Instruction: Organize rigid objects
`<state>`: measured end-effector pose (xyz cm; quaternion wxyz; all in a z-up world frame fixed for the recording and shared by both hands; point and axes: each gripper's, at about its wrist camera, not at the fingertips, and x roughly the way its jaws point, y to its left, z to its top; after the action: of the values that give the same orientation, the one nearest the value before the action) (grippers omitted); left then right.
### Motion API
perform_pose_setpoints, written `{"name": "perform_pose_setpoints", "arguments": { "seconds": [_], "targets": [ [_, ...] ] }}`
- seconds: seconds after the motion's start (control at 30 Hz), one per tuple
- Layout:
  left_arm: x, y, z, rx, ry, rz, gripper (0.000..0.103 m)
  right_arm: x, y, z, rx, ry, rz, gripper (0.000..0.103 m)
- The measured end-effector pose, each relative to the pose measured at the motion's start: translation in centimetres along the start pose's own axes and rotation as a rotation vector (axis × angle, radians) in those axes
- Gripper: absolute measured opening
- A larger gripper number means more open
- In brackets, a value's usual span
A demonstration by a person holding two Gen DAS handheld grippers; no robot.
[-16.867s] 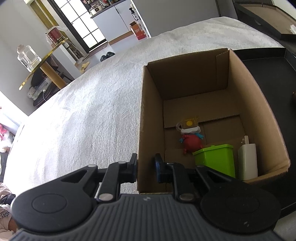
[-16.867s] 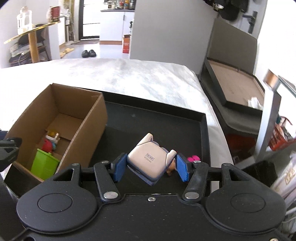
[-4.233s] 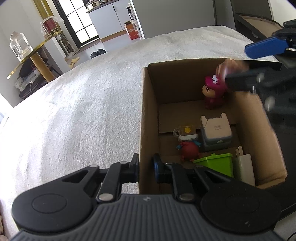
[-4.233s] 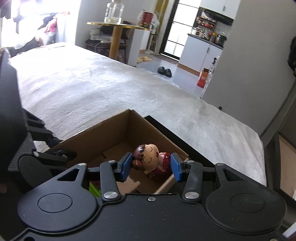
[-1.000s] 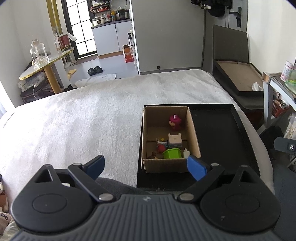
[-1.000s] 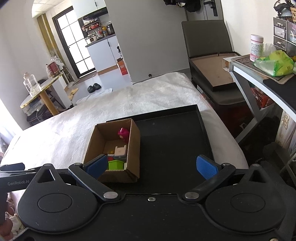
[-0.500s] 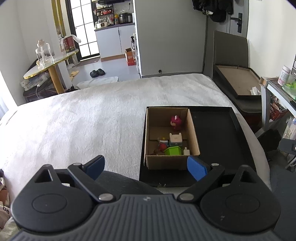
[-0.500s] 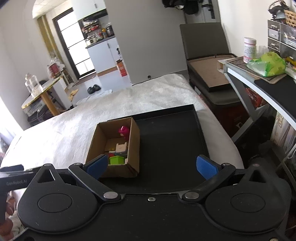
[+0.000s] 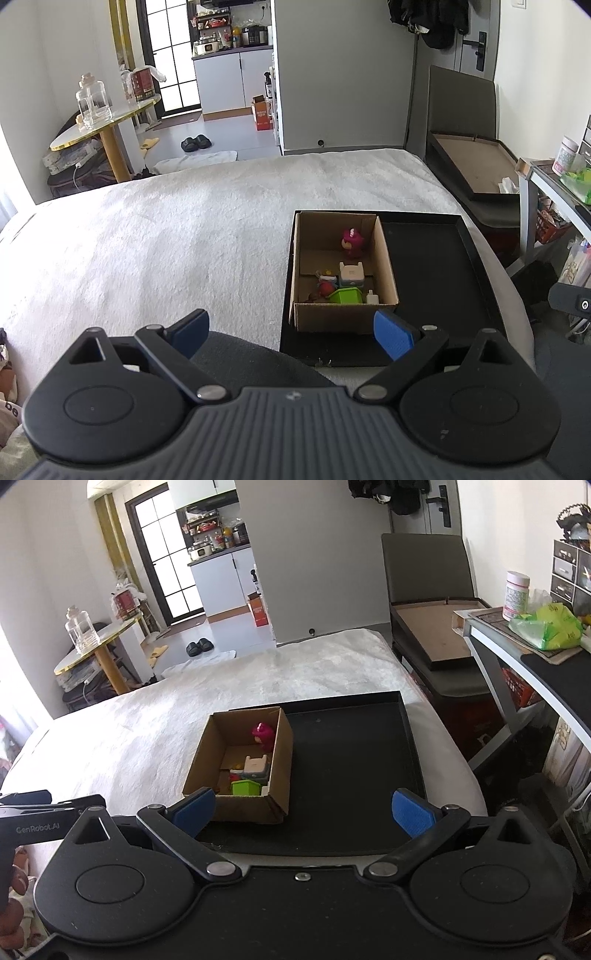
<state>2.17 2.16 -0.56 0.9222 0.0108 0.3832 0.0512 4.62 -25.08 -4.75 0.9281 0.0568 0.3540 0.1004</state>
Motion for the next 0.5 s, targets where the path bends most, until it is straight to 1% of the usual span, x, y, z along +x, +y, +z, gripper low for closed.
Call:
{"name": "perform_pose_setpoints", "arguments": {
  "seconds": [0.5],
  "targets": [
    [-0.02, -0.33, -0.04, 0.003, 0.002, -0.025, 0.095, -0.09, -0.25, -0.17, 0.005, 0.004, -0.031, 0.103]
  ]
}}
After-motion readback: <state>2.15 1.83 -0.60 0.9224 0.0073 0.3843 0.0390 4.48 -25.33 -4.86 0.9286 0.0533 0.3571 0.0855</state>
